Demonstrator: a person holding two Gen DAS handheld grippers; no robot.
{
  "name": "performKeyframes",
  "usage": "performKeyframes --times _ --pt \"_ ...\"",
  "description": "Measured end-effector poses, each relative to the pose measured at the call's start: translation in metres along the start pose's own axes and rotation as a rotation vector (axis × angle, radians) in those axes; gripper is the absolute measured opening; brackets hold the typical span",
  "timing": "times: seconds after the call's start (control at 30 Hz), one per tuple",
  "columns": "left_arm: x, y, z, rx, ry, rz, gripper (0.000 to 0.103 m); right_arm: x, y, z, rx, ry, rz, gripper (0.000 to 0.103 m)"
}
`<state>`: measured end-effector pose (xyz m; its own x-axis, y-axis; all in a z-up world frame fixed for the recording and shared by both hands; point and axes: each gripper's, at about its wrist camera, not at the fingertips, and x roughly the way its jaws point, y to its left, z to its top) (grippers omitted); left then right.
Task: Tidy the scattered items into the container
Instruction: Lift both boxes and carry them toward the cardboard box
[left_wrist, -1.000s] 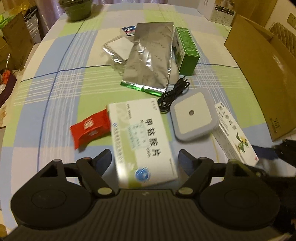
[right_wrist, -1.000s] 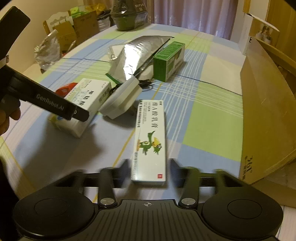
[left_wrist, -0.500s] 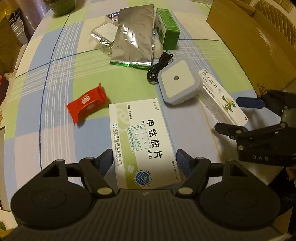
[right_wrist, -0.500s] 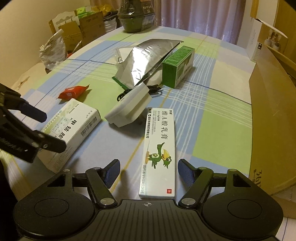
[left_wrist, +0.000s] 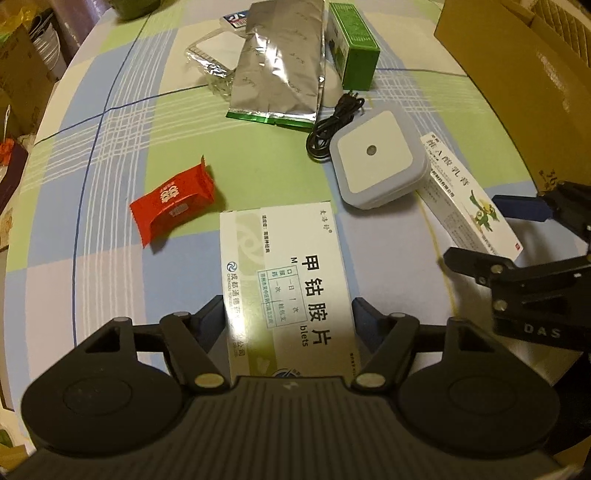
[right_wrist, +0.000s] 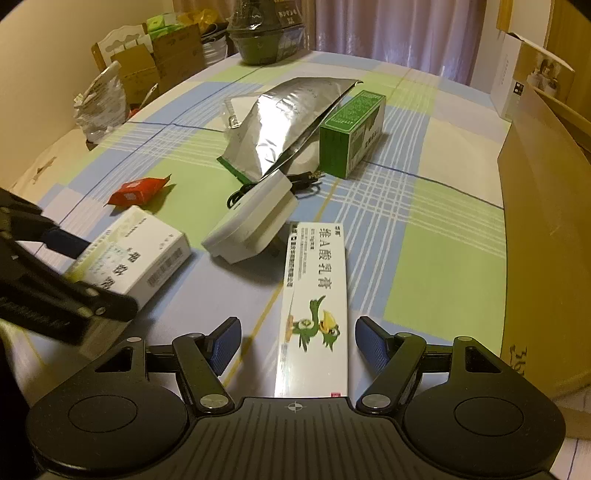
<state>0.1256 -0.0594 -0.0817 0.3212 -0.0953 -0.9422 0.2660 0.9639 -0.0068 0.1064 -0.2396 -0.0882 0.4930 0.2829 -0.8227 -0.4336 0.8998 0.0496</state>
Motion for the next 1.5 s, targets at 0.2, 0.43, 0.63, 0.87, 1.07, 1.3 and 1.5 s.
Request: performKeyframes --times 0.2,0.43,0.63,0.87,1.07,1.3,1.5 --pt "-0.008 0.001 -0.004 0.003 -0.013 -0.002 0.069 0.011 -0.003 0.003 0.019 0.016 -0.010 0.075" --pt "-0.001 0.006 -0.007 -0.037 0.000 -0.005 0.069 0.011 -0.003 0.004 0.021 0.009 -0.027 0.055" --pt "0.003 0.008 -0.005 -0.063 -0.001 0.002 0.069 0.008 -0.004 0.003 0.025 0.008 -0.028 0.041" --pt "-0.012 0.008 -0.010 -0.064 -0.034 -0.006 0.068 -0.020 -0.001 -0.003 0.052 -0.026 -0.037 0.041" --pt "-0.034 0.010 -0.020 -0.101 -0.064 -0.033 0.067 -0.050 0.006 -0.011 0.089 -0.065 -0.042 0.041" --pt "-0.070 0.001 -0.023 -0.110 -0.123 -0.069 0.067 -0.089 0.012 -0.010 0.103 -0.128 -0.066 0.041" --pt "-0.104 -0.016 -0.019 -0.093 -0.186 -0.102 0.067 -0.124 0.005 -0.007 0.138 -0.199 -0.109 0.041"
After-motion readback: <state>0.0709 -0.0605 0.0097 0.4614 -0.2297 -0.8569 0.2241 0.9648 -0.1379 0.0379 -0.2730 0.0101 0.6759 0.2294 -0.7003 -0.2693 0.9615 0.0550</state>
